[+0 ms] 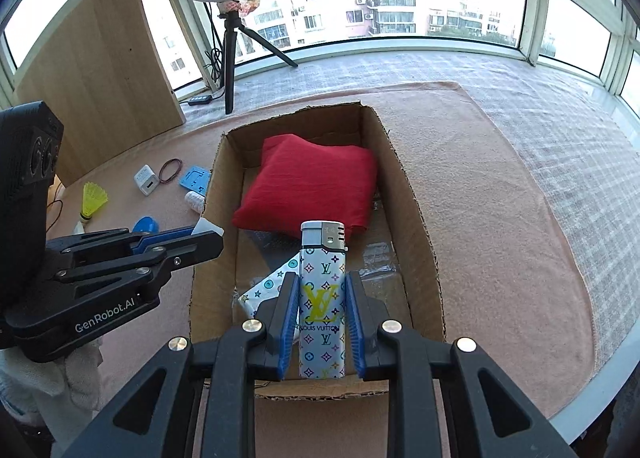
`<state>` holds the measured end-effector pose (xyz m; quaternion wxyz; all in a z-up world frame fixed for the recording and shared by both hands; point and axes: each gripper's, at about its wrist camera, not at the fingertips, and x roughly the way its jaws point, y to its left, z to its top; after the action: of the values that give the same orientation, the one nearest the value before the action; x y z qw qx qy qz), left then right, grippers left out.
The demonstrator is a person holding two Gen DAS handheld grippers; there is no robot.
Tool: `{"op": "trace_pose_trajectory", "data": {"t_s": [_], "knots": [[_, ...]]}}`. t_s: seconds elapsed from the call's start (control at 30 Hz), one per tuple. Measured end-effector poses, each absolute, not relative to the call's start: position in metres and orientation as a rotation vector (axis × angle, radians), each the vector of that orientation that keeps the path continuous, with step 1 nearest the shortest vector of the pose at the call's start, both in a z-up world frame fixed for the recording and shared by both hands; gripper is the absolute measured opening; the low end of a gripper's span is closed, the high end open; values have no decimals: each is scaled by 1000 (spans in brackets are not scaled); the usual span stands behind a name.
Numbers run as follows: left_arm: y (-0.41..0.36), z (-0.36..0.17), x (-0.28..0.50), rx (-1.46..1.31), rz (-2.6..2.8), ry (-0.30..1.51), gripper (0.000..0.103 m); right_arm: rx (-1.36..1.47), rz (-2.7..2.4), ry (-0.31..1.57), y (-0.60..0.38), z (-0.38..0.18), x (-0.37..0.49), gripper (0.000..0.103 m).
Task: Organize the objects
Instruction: 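Carry the lighter and white cap over the box with both tools, then open both tools to drop the lighter and cap into the box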
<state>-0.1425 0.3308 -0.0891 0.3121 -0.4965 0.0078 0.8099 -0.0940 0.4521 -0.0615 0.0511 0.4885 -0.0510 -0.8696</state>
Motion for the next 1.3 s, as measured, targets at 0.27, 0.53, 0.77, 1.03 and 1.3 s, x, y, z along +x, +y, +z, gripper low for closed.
{"op": "trace_pose_trajectory", "data": {"t_s": [0.27, 0.53, 0.77, 1.03, 1.3], "knots": [[343, -98, -149, -1342, 2118, 30, 19, 1508, -2654, -183, 461, -65, -97, 23], [330, -92, -146, -1332, 2128, 18, 19, 1497, -2650, -204, 456, -62, -97, 25], [303, -83, -142, -1323, 2154, -30, 19, 1470, -2654, -229, 450, -58, -95, 37], [260, -77, -127, -1335, 2199, -51, 19, 1401, -2644, -237, 426, -51, -94, 44], [198, -80, -114, -1388, 2266, -113, 19, 1386, -2568, -230, 387, -53, -100, 44]]}}
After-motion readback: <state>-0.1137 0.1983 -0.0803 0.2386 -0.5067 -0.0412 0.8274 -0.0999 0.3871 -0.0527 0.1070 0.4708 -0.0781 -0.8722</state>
